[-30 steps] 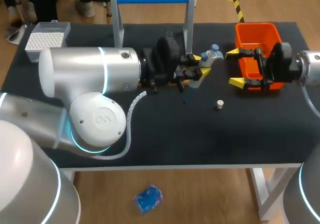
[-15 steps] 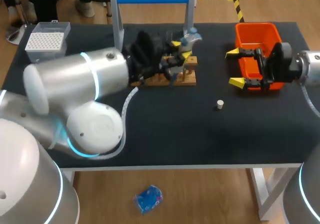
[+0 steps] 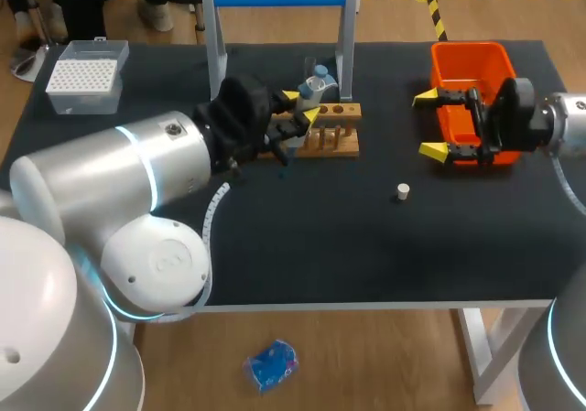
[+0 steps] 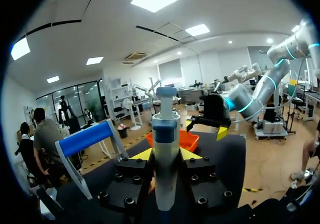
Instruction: Invert the test tube, pick up the pipette, mount the tip to pipette, aspirate from beaker and dispense into the tube, eject the tip, return the pipette, and cap with the stopper.
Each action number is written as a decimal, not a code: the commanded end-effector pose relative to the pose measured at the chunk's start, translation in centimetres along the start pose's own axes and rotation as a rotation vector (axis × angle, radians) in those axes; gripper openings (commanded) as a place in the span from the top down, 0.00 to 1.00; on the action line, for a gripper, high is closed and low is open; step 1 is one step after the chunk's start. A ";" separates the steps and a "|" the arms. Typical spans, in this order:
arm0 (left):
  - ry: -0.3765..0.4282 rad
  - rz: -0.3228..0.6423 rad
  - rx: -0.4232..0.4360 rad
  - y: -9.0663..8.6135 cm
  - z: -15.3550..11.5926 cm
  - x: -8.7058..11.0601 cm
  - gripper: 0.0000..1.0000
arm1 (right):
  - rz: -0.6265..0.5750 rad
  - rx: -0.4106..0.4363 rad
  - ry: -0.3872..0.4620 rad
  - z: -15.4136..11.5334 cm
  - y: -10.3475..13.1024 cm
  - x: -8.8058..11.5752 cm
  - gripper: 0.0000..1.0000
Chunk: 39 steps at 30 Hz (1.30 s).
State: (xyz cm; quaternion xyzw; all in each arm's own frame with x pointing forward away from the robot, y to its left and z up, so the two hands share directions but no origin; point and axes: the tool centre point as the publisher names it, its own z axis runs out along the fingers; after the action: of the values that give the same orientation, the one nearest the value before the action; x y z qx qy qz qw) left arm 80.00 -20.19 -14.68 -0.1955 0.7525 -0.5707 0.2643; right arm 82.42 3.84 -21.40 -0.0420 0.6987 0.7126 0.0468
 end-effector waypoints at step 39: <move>-0.191 0.010 0.001 1.3 -0.4 -13.3 1.00 | 0.000 0.003 -0.001 0.0 0.1 0.1 0.00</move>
State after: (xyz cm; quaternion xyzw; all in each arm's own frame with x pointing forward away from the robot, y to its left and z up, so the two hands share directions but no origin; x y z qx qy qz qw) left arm 90.02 -11.99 -13.49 -0.2497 0.7241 -0.5444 0.3420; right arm 82.41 3.84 -21.39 -0.0420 0.6988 0.7126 0.0468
